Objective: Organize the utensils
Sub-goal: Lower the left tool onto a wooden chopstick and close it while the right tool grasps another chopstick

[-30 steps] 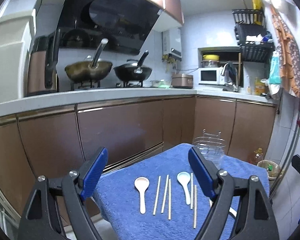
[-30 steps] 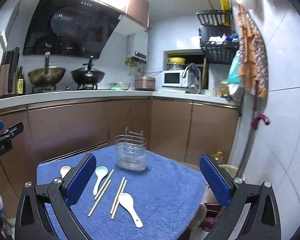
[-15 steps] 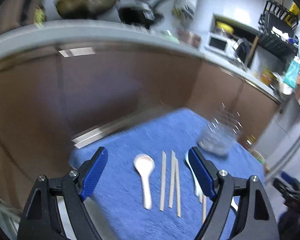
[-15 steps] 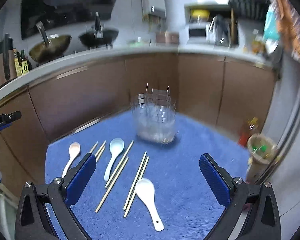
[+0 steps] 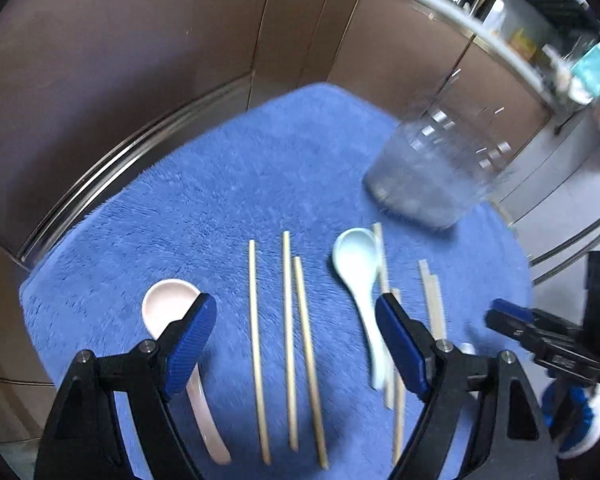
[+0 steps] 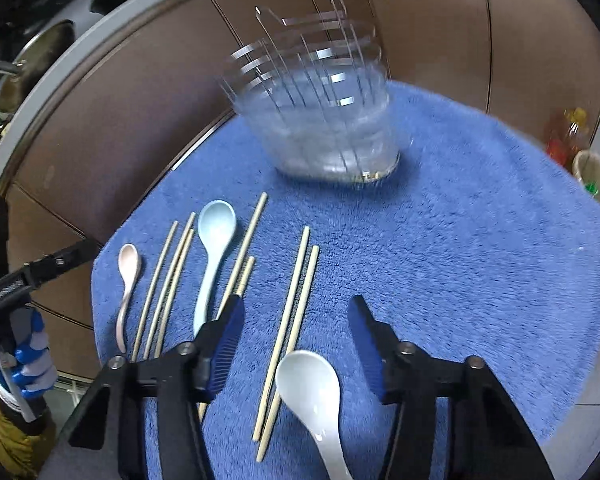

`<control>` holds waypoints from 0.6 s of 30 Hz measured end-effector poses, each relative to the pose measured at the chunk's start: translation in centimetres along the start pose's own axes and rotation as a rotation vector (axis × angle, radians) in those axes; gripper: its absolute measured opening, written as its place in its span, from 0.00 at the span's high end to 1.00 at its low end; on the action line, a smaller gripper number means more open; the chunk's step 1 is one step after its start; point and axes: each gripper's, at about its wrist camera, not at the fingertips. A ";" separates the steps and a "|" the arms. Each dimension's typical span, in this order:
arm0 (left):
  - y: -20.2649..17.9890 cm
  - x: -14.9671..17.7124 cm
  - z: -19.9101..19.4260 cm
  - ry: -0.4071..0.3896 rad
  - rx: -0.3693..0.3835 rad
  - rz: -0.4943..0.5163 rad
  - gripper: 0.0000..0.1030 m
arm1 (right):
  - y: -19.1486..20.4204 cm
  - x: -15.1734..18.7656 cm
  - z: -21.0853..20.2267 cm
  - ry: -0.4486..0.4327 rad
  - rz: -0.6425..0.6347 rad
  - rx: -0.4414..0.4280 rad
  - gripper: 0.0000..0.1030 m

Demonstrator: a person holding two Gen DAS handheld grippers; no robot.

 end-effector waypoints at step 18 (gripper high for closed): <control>0.5 -4.0 6.6 0.188 -0.005 -0.027 0.85 | 0.5 -2.5 3.9 0.093 -0.030 0.047 0.71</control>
Point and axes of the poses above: each gripper's, at about its wrist camera, not at the fingertips, and z roughly the way its jaws point, y to its left, x to its underside, and after that the axes turned 2 degrees about -y, right-handed
